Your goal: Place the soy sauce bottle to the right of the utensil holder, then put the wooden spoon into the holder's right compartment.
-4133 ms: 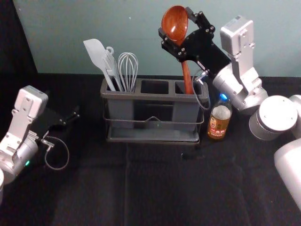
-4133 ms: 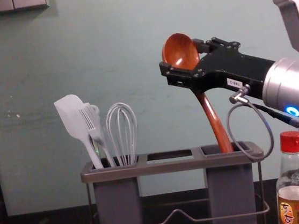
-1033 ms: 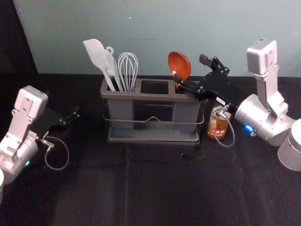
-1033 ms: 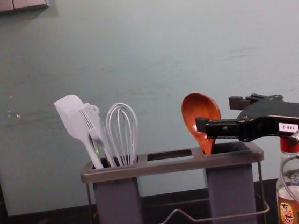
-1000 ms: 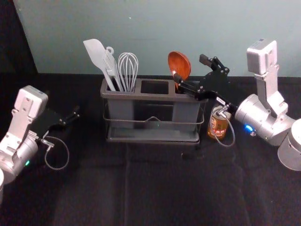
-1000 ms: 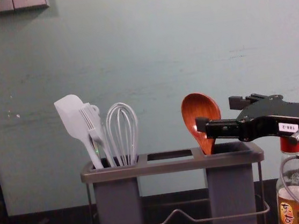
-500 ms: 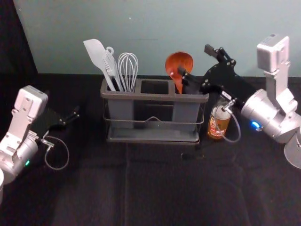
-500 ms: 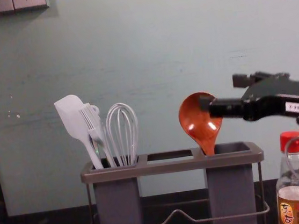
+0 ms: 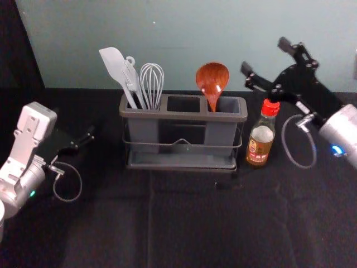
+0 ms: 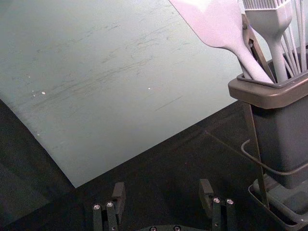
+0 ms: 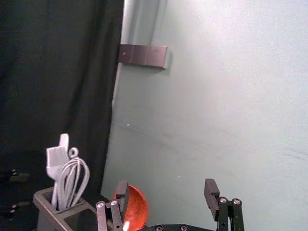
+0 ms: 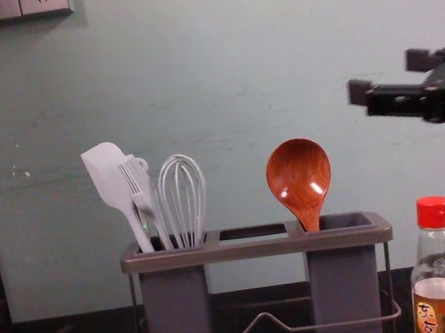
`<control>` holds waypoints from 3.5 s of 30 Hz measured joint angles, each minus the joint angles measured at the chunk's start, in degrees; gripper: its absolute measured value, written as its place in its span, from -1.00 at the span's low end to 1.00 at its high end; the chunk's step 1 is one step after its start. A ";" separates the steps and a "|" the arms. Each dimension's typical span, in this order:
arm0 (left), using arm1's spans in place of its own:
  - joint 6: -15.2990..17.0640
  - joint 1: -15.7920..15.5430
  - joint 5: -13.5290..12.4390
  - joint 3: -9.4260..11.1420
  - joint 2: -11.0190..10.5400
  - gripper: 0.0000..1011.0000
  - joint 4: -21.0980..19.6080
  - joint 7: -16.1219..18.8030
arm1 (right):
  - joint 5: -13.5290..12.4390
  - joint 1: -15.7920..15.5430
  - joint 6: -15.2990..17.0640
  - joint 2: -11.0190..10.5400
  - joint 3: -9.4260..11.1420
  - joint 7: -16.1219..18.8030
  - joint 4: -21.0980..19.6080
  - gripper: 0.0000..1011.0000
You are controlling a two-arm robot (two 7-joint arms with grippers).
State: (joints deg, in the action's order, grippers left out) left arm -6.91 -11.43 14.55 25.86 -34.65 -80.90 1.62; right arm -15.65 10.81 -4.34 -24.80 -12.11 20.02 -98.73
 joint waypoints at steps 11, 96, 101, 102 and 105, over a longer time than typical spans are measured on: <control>0.00 0.00 0.00 0.00 0.00 0.99 0.00 0.00 | -1.05 -7.31 1.56 -2.39 7.85 -2.38 -4.45 0.99; 0.00 0.00 0.00 0.00 0.00 0.99 0.00 0.00 | 3.57 -6.44 -5.76 5.33 8.99 -2.37 19.94 0.99; 0.00 0.00 0.00 0.00 0.00 0.99 0.00 0.00 | 3.56 -6.44 -5.75 5.33 8.99 -2.36 19.91 0.99; 0.00 0.00 0.00 0.00 0.00 0.99 0.00 0.00 | 3.56 -6.44 -5.75 5.32 8.99 -2.35 19.90 0.99; 0.00 0.00 0.00 0.00 0.00 0.99 0.00 0.00 | 3.55 -6.44 -5.73 5.32 8.99 -2.35 19.90 0.99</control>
State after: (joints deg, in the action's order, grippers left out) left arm -6.91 -11.43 14.55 25.86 -34.65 -80.90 1.62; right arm -12.10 4.36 -10.08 -19.48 -3.12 17.67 -78.83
